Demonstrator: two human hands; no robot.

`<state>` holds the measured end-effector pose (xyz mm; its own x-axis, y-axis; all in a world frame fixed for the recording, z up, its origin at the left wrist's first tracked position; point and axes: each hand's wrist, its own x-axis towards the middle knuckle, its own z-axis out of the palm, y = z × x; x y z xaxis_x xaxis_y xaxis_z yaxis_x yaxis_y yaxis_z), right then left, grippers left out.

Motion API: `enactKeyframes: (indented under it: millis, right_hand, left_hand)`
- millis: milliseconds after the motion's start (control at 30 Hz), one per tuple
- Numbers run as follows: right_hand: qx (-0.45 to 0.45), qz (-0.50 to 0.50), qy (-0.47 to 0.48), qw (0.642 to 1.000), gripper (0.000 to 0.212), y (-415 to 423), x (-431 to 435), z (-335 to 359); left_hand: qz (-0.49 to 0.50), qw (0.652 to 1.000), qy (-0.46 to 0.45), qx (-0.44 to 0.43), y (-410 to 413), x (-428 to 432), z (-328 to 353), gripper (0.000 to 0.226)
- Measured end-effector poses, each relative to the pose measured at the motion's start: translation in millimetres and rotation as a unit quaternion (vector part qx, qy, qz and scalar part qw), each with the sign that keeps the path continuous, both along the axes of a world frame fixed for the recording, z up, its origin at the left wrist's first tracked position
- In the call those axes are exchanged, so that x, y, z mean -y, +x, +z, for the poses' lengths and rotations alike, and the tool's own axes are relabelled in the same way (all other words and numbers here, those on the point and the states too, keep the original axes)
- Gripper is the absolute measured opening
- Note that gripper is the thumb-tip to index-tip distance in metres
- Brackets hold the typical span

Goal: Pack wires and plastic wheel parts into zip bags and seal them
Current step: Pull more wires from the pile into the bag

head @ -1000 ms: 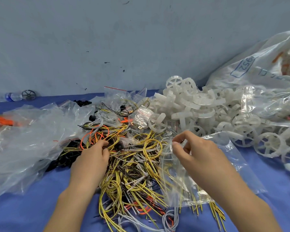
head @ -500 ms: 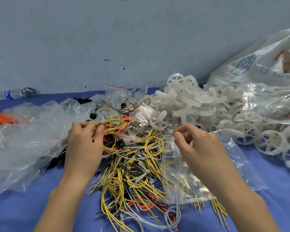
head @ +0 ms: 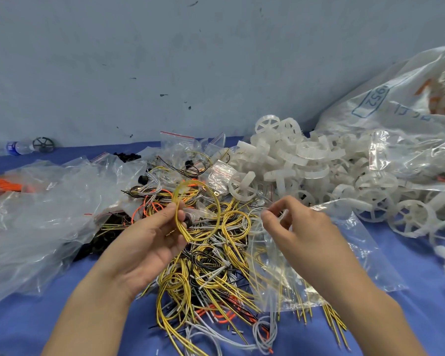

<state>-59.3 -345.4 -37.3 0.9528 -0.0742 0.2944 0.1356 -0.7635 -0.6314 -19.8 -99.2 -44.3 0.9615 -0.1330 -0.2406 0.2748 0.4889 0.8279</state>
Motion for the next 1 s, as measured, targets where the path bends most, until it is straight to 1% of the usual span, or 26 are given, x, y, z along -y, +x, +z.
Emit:
enactKeyframes:
  millis: [67,133,167,233,333,467,633,767,867,933,1000]
  right_hand:
    - [-0.035,-0.011,-0.031,0.999,0.032,-2.5,-1.4,-0.3]
    - [-0.057,-0.028,-0.084,0.994,0.041,-6.0,-3.7,-0.4]
    - [-0.061,-0.033,-0.107,0.992,0.043,-7.6,-4.9,-0.3]
    - [-0.057,-0.033,-0.130,0.989,0.040,-10.0,-6.2,0.0]
    - [-0.053,-0.023,-0.122,0.991,0.026,-10.1,-4.7,-0.4]
    - [-0.063,-0.005,-0.110,0.992,0.014,-6.6,-0.7,-3.2]
    - [-0.055,0.014,-0.061,0.997,0.007,-5.4,1.4,-2.3]
    - [-0.036,0.027,-0.053,0.998,0.006,-7.1,-2.3,-0.8]
    - [-0.024,0.027,-0.070,0.997,0.008,-5.5,-5.6,-0.4]
    - [-0.007,0.025,-0.065,0.998,0.009,-3.7,-4.2,1.0]
    - [0.003,0.033,-0.044,0.998,0.008,-2.9,-0.2,3.4]
  left_hand:
    - [-0.025,1.000,0.001,-0.007,0.3,2.5,-3.4,0.018]
    - [-0.054,0.999,-0.006,-0.006,-0.2,4.5,-6.3,0.022]
    - [-0.069,0.998,-0.008,-0.005,-0.7,6.5,-8.0,0.024]
    - [-0.092,0.996,-0.001,-0.006,-2.1,12.2,-11.2,0.029]
    - [-0.126,0.992,0.026,-0.006,-6.0,24.0,-13.5,0.032]
    - [-0.159,0.986,0.059,-0.001,-13.1,38.2,-14.4,0.029]
    - [-0.136,0.984,0.110,-0.006,-19.2,61.7,-14.3,0.025]
    - [-0.140,0.974,0.170,0.051,-21.8,80.6,-11.8,0.020]
    - [-0.174,0.951,0.231,0.110,-20.8,97.6,-6.5,0.020]
    - [-0.206,0.936,0.253,0.135,-18.4,108.4,-3.1,0.019]
    - [-0.248,0.921,0.259,0.150,-16.3,114.6,-1.5,0.029]
